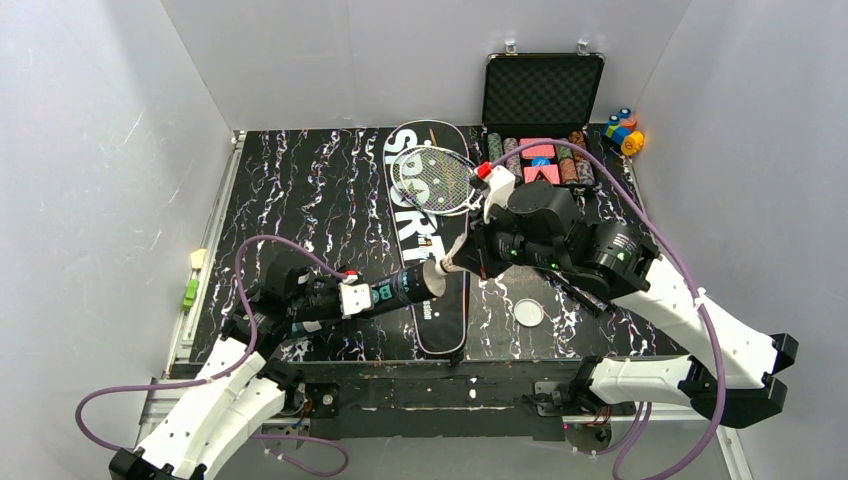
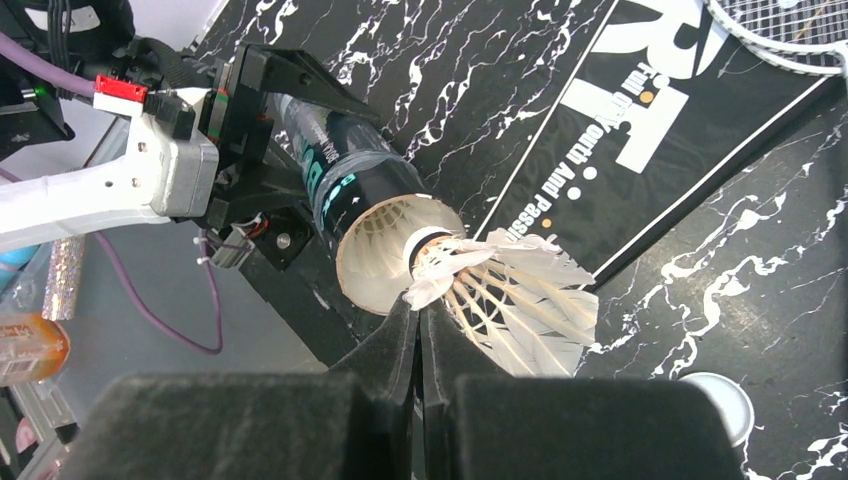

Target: Pack up the badminton gear

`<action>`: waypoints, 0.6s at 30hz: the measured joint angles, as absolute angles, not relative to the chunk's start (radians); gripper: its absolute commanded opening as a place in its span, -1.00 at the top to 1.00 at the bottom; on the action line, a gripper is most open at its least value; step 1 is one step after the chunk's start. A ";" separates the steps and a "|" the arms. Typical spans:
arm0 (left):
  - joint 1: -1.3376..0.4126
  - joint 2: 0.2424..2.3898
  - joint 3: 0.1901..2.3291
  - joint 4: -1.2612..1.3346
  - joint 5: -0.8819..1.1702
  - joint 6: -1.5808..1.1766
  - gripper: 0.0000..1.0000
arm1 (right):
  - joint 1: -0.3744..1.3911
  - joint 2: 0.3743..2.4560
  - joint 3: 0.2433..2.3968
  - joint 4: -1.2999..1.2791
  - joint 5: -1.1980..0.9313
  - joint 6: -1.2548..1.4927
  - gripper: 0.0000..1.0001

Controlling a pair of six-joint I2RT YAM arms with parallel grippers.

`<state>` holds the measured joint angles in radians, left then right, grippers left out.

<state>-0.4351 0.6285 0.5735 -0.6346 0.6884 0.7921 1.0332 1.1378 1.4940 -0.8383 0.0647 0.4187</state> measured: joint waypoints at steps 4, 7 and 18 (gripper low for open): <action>-0.435 0.628 0.574 -0.631 0.688 0.789 0.78 | 1.043 1.139 1.467 -0.812 0.046 0.435 0.93; -0.435 0.628 0.574 -0.624 0.688 0.784 0.78 | 1.056 1.147 1.443 -0.788 0.030 0.451 0.93; -0.435 0.627 0.573 -0.611 0.689 0.767 0.79 | 1.089 1.172 1.376 -0.697 -0.028 0.535 -0.33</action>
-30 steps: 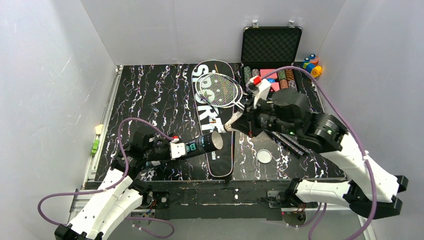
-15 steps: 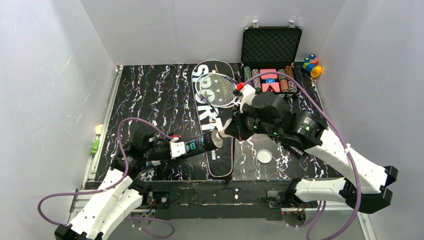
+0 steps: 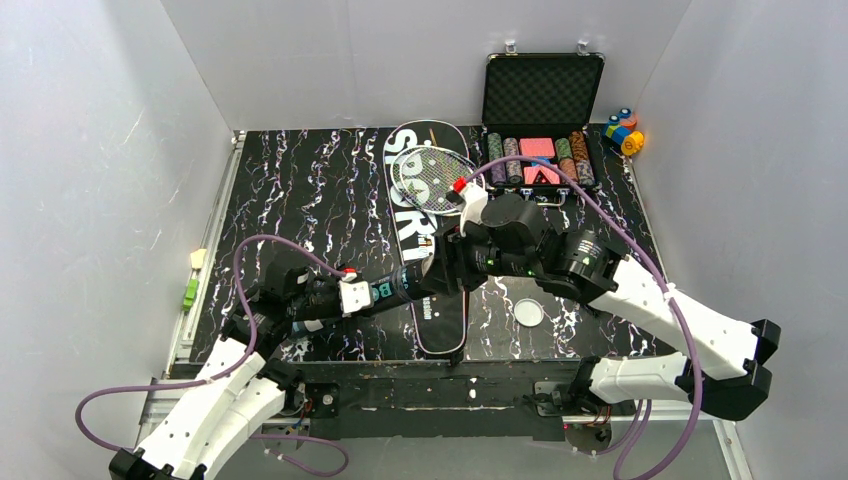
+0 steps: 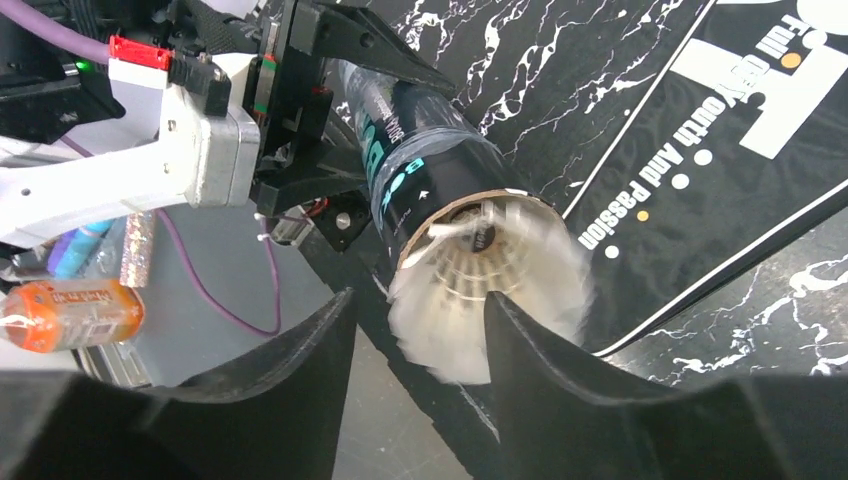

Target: Pack up the badminton gear

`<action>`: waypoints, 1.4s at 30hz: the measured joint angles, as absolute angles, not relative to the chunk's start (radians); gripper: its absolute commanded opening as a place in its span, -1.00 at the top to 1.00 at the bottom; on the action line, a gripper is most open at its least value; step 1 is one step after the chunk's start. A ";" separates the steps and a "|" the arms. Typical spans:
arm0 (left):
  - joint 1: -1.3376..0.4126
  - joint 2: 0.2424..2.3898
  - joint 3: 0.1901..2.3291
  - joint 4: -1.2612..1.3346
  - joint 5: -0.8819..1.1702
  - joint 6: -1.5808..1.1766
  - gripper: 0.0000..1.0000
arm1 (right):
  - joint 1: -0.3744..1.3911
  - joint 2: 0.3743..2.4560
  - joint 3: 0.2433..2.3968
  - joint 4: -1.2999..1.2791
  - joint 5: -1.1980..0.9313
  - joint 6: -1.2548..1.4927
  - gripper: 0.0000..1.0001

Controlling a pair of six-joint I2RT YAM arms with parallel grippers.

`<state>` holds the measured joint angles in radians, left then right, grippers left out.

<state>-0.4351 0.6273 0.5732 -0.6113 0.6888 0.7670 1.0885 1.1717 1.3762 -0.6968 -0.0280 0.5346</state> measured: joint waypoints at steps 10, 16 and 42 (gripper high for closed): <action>-0.435 0.614 0.574 -0.609 0.692 0.758 0.78 | 0.995 1.054 1.376 -0.690 -0.036 0.573 -0.40; -0.435 0.613 0.574 -0.608 0.697 0.755 0.79 | 0.944 0.992 1.338 -0.704 0.000 0.579 -0.40; -0.435 0.610 0.591 -0.621 0.719 0.738 0.79 | 0.931 1.188 1.172 -0.547 -0.117 0.648 -0.34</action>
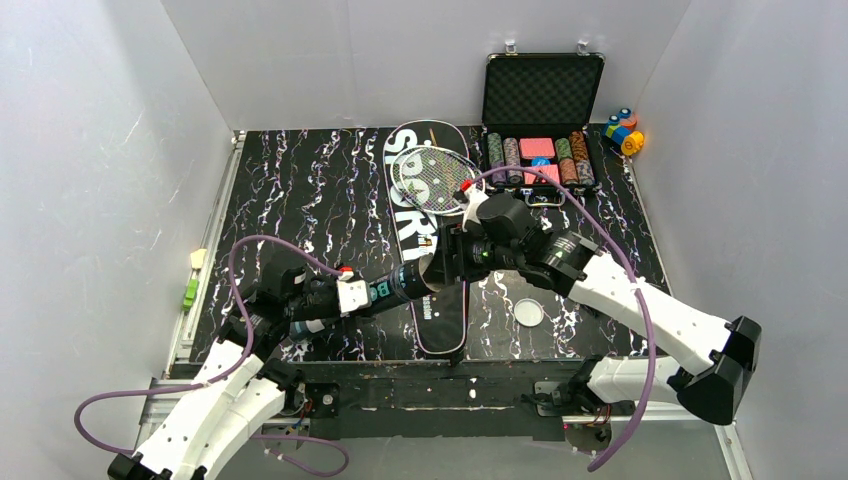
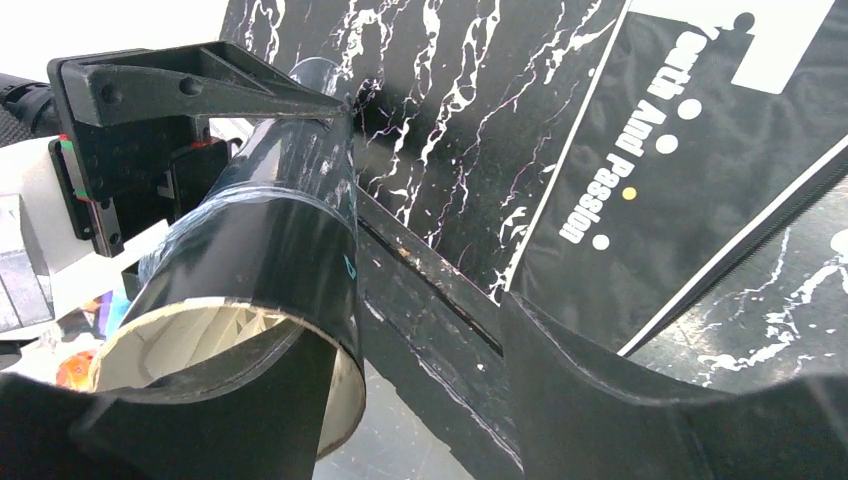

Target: Pack up the badminton gear

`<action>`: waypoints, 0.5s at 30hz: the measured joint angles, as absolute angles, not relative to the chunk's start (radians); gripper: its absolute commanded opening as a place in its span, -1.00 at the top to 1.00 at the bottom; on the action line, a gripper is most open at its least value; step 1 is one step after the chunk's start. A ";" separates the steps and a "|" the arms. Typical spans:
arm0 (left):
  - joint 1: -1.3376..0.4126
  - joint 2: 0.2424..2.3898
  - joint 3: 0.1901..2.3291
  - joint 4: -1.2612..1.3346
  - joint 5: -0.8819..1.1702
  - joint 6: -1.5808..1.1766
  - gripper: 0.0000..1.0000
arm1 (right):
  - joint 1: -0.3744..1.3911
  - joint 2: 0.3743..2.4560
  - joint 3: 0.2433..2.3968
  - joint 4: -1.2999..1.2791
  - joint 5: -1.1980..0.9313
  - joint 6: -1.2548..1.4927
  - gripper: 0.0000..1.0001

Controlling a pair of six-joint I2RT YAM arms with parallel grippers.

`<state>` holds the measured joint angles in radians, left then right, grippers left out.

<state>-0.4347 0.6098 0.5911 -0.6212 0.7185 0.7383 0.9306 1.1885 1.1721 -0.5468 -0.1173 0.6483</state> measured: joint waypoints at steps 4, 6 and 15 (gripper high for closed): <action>-0.435 0.609 0.591 -0.621 0.719 0.736 0.80 | 0.931 1.205 1.147 -0.497 -0.154 0.670 -0.38; -0.435 0.609 0.591 -0.620 0.720 0.735 0.79 | 0.931 1.213 1.147 -0.485 -0.166 0.678 -0.43; -0.434 0.604 0.591 -0.620 0.710 0.742 0.80 | 0.810 1.126 1.219 -0.584 -0.152 0.678 -0.56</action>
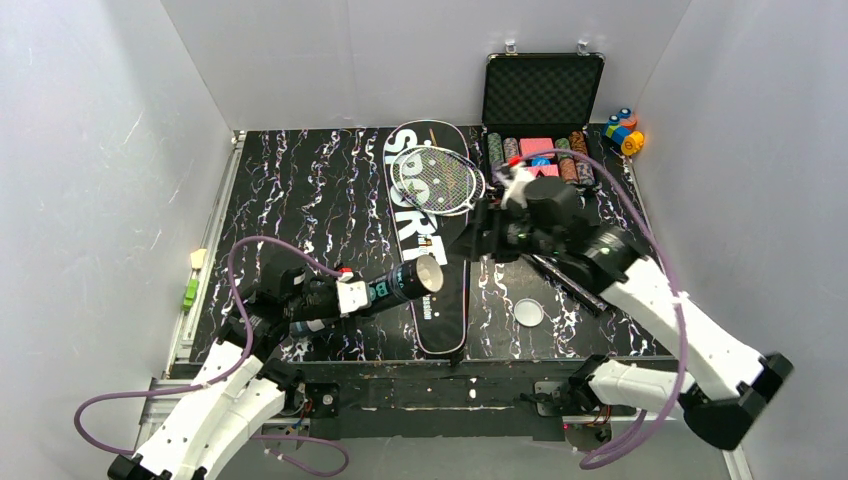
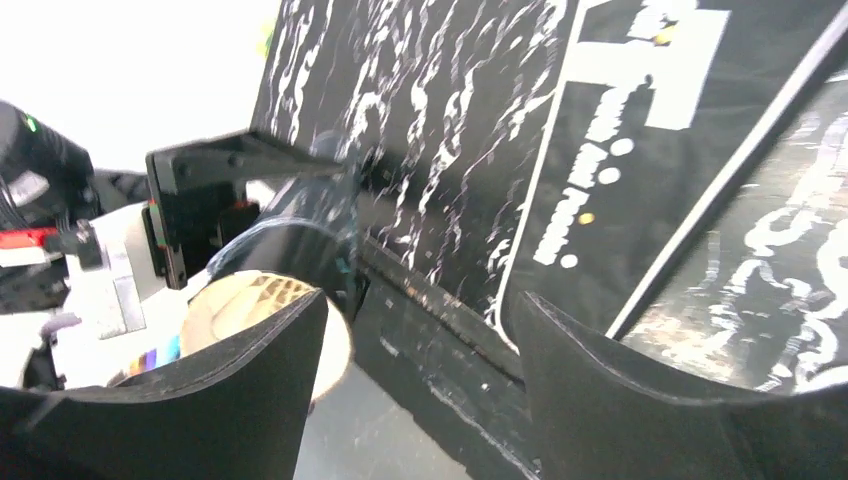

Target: Pack up the badminton gear

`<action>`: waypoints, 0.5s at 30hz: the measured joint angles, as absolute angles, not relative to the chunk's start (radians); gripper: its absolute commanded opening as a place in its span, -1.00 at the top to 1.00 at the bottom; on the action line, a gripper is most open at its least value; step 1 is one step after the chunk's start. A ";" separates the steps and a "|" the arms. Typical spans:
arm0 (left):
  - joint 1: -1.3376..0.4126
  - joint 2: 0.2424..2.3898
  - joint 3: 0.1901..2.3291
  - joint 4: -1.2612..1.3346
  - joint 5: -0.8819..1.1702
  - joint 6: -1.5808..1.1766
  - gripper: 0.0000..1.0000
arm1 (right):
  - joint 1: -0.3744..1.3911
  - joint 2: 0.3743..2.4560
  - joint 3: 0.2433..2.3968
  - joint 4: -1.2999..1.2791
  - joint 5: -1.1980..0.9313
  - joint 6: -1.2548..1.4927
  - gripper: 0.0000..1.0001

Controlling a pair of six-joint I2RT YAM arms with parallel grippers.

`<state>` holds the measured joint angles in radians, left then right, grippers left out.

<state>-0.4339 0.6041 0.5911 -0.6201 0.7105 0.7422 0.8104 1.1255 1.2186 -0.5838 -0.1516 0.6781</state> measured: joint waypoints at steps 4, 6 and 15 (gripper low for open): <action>-0.434 0.599 0.589 -0.621 0.710 0.761 0.80 | 0.689 0.997 1.214 -0.670 -0.113 0.678 -0.56; -0.434 0.598 0.586 -0.621 0.710 0.768 0.80 | 0.659 0.959 1.192 -0.700 -0.099 0.678 -0.55; -0.434 0.593 0.575 -0.638 0.706 0.813 0.78 | 0.578 1.079 0.934 -0.827 0.022 0.687 -0.23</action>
